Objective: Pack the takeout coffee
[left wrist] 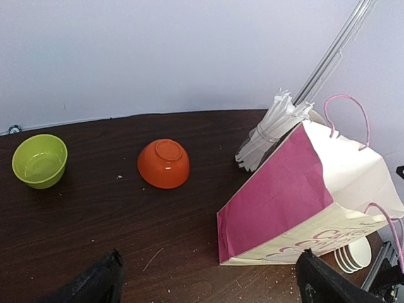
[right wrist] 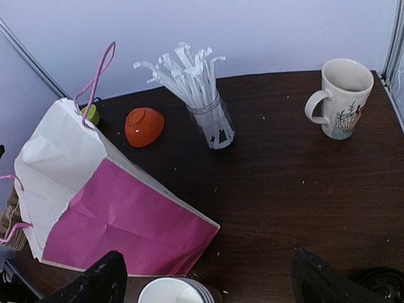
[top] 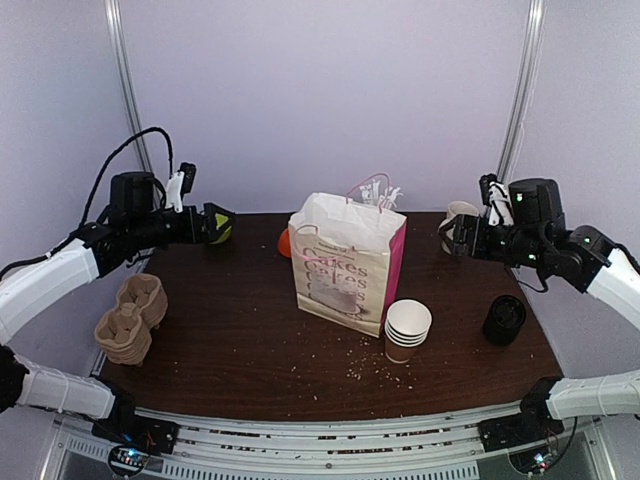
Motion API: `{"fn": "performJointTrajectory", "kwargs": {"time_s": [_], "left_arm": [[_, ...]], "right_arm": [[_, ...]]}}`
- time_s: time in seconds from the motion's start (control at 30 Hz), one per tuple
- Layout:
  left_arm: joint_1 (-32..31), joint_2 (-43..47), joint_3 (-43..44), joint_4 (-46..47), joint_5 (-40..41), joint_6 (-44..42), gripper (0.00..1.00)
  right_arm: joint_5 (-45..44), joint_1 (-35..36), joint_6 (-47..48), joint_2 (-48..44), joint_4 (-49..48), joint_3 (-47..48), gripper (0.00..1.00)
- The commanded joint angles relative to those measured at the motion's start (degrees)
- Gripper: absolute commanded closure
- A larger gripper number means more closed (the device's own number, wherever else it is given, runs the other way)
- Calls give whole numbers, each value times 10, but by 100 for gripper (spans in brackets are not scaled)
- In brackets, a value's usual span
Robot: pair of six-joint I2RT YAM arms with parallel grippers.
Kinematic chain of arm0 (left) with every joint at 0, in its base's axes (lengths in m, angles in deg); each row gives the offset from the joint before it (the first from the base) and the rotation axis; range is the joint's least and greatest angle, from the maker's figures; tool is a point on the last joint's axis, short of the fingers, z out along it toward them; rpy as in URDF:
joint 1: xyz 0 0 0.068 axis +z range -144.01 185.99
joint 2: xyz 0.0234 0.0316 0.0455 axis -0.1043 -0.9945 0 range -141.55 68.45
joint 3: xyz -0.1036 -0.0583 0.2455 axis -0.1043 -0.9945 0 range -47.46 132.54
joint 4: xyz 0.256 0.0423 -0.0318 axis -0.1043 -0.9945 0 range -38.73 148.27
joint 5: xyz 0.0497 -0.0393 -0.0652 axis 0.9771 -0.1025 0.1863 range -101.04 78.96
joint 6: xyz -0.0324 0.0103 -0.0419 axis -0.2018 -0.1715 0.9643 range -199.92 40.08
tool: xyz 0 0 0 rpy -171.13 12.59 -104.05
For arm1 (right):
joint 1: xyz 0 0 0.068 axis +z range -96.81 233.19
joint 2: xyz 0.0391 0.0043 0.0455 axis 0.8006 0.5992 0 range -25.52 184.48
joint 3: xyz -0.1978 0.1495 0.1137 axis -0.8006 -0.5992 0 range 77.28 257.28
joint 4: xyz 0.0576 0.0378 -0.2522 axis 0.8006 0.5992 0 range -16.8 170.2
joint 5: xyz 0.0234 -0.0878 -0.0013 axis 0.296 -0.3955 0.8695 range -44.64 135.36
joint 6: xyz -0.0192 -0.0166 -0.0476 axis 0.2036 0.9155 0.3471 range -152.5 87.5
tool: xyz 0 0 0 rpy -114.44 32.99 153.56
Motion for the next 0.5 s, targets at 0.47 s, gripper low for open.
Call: {"fn": "performJointTrajectory", "kwargs": {"time_s": [0.47], "left_arm": [[2,-50,27,-2,-23,-9,2]], "right_arm": [[46,94,-98,23,74,-80,20]]}}
